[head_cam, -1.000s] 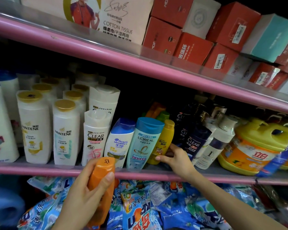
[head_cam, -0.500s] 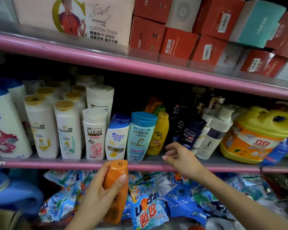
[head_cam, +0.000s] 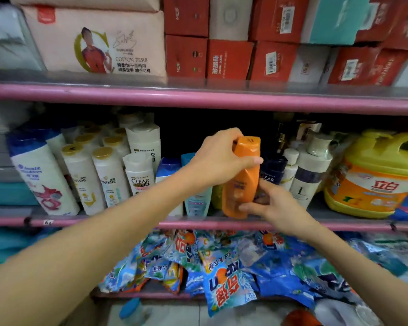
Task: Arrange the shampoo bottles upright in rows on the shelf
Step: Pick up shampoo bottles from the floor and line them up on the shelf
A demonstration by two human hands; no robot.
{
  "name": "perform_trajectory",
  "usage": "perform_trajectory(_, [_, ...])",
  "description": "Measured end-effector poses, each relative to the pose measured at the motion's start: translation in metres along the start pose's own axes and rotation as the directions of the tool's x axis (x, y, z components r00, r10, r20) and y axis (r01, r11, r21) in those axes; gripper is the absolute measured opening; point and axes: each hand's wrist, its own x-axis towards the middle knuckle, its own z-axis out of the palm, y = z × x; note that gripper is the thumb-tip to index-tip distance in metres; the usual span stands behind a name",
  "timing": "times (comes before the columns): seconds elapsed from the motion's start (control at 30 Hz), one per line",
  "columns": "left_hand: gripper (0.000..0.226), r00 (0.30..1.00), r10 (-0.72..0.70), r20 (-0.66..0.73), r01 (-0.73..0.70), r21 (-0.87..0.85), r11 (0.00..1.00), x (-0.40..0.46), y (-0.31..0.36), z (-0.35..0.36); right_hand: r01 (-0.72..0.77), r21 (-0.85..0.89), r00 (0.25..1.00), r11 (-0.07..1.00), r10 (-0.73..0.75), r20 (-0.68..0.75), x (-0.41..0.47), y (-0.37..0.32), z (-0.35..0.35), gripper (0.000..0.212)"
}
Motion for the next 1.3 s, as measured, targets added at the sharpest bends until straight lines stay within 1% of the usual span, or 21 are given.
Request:
perform_trajectory(0.1, [0.035,0.998,-0.019,0.064,0.013,0.099,0.995,0.017,-0.001,-0.004,0.036,-0.079,0.999,0.996,-0.039,-0.032,0.018,0.013,0.005,0.035])
perform_trajectory(0.23, [0.041,0.994,-0.025,0.106,-0.003,0.257,0.966,0.031,-0.006,-0.004,0.039,-0.053,0.997,0.998,-0.042,-0.062,0.031,0.030,0.019,0.033])
perform_trajectory(0.33, [0.052,0.989,-0.023,0.148,-0.035,0.378,0.925,0.035,-0.012,-0.001,0.010,-0.004,0.999,1.000,-0.010,-0.044,0.032,0.041,0.032,0.033])
perform_trajectory(0.43, [0.055,0.985,-0.026,0.168,-0.057,0.467,0.883,0.038,-0.019,0.000,-0.008,0.052,1.000,0.999,0.010,-0.028,0.032,0.046,0.041,0.030])
perform_trajectory(0.6, [0.048,0.989,0.010,0.150,-0.084,0.498,0.863,0.044,-0.026,-0.008,0.006,0.052,1.000,0.999,-0.004,-0.024,0.038,0.048,0.046,0.029])
perform_trajectory(0.73, [0.050,0.982,-0.016,0.190,-0.090,0.535,0.840,0.042,-0.029,-0.005,-0.022,0.030,1.000,0.999,0.022,0.002,0.038,0.053,0.048,0.029])
perform_trajectory(0.8, [0.051,0.977,-0.015,0.211,-0.097,0.507,0.857,0.041,-0.032,-0.001,-0.033,0.023,0.999,0.999,0.032,0.008,0.037,0.056,0.049,0.031])
perform_trajectory(0.87, [0.061,0.980,-0.031,0.196,-0.062,0.452,0.890,0.042,-0.033,0.001,-0.033,0.038,0.999,0.999,0.033,0.000,0.037,0.058,0.050,0.032])
perform_trajectory(0.93, [0.079,0.977,-0.084,0.197,-0.005,0.413,0.911,0.045,-0.031,0.000,-0.037,0.056,0.999,0.998,0.037,0.005,0.038,0.057,0.050,0.032])
perform_trajectory(1.0, [0.089,0.962,-0.136,0.238,0.018,0.438,0.899,0.049,-0.029,-0.001,-0.040,0.071,0.999,0.997,0.039,0.017,0.038,0.057,0.049,0.033])
perform_trajectory(1.07, [0.085,0.950,-0.156,0.270,0.001,0.496,0.868,0.050,-0.028,0.000,-0.039,0.080,0.999,0.996,0.037,0.026,0.039,0.057,0.049,0.034])
perform_trajectory(1.13, [0.077,0.950,-0.146,0.276,-0.025,0.533,0.846,0.048,-0.027,0.000,-0.037,0.081,0.999,0.996,0.035,0.036,0.039,0.057,0.049,0.034])
perform_trajectory(1.2, [0.070,0.952,-0.123,0.282,-0.059,0.558,0.828,0.047,-0.027,0.001,-0.039,0.079,0.998,0.996,0.035,0.045,0.040,0.057,0.050,0.034])
perform_trajectory(1.3, [0.067,0.952,-0.101,0.290,-0.087,0.570,0.817,0.048,-0.028,-0.001,-0.045,0.075,0.998,0.996,0.041,0.048,0.040,0.056,0.050,0.035])
